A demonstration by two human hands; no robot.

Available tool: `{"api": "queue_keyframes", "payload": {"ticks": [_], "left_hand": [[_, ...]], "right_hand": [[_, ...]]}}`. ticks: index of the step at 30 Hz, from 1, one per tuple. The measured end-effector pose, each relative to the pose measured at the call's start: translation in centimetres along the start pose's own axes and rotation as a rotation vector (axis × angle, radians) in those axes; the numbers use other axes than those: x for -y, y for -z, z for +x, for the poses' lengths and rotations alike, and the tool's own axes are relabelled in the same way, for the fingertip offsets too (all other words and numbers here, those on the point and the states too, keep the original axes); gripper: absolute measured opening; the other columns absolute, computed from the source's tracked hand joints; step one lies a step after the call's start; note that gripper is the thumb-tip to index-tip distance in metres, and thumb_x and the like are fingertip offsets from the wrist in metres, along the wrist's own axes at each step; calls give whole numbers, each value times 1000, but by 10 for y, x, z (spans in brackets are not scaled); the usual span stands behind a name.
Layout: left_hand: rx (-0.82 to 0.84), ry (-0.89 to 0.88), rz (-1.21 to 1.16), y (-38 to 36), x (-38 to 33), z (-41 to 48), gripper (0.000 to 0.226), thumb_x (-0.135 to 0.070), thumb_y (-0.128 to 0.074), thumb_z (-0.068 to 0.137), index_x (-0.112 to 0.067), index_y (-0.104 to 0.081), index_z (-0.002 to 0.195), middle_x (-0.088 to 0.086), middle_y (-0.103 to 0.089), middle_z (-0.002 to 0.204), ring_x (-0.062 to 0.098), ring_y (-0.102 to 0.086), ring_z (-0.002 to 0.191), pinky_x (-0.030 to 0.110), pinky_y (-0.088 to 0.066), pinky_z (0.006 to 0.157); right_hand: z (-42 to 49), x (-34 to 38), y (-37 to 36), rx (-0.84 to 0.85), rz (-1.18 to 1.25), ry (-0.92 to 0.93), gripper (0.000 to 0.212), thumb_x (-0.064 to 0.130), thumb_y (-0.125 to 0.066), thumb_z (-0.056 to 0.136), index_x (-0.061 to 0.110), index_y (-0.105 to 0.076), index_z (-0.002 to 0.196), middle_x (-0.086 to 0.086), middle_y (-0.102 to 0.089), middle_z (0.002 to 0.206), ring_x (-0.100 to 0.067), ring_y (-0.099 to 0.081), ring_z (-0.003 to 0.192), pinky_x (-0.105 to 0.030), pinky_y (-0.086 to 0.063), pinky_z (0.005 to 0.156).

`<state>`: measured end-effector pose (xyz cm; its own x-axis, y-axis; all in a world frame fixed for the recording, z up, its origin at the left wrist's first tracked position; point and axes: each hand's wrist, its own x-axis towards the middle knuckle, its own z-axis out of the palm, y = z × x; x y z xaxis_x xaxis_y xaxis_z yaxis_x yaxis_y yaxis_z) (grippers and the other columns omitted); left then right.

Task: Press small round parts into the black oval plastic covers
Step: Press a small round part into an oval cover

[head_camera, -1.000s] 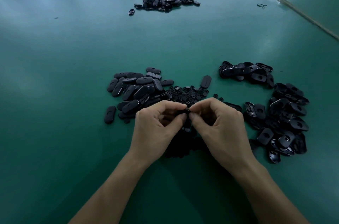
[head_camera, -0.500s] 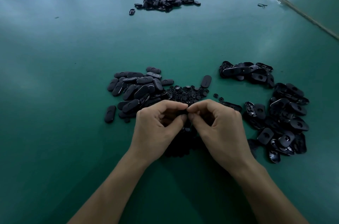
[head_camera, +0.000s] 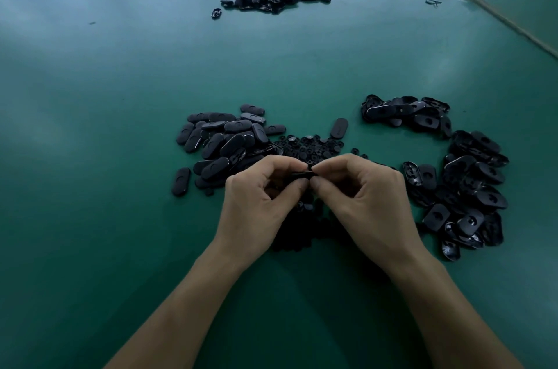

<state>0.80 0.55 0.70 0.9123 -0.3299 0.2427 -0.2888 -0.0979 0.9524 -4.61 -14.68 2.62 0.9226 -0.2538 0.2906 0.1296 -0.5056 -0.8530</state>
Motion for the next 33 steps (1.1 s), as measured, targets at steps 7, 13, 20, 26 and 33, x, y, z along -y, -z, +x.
{"api": "queue_keyframes", "payload": {"ticks": [7,13,20,26,33], "left_hand": [[35,5,-50,2,-3,0,31,-2,-72,85,-29,-70,100,-12,-74,92,6,-70,86,17,-54,76],[4,58,-116,4,-1,3,30,0,-77,82,-24,-72,100,-7,-77,89,7,-72,82,19,-56,74],[40,59,-126,5,-2,2,31,1,-77,82,-25,-74,98,-9,-77,87,6,-73,80,18,-57,74],[20,74,-94,5,-1,2,34,2,-78,80,-29,-74,93,-7,-77,83,8,-73,75,18,-57,72],[4,82,-110,6,-1,2,31,-1,-80,78,-27,-75,92,-6,-77,82,9,-73,75,18,-57,72]], "right_hand": [[2,-3,2,59,-57,18,22,11,-77,85,21,-76,105,14,-73,95,1,-67,88,-14,-52,80],[1,-5,3,68,40,-22,17,13,-78,85,21,-76,100,17,-73,84,0,-69,80,-11,-51,72],[1,-1,4,87,85,-39,14,10,-77,85,23,-75,90,18,-72,78,-1,-68,68,-9,-48,62],[2,1,4,106,53,-67,15,8,-76,85,23,-72,84,15,-69,70,2,-61,59,-6,-42,55],[2,4,3,91,70,-88,19,8,-75,85,26,-70,82,17,-69,71,2,-61,58,-8,-43,54]]}}
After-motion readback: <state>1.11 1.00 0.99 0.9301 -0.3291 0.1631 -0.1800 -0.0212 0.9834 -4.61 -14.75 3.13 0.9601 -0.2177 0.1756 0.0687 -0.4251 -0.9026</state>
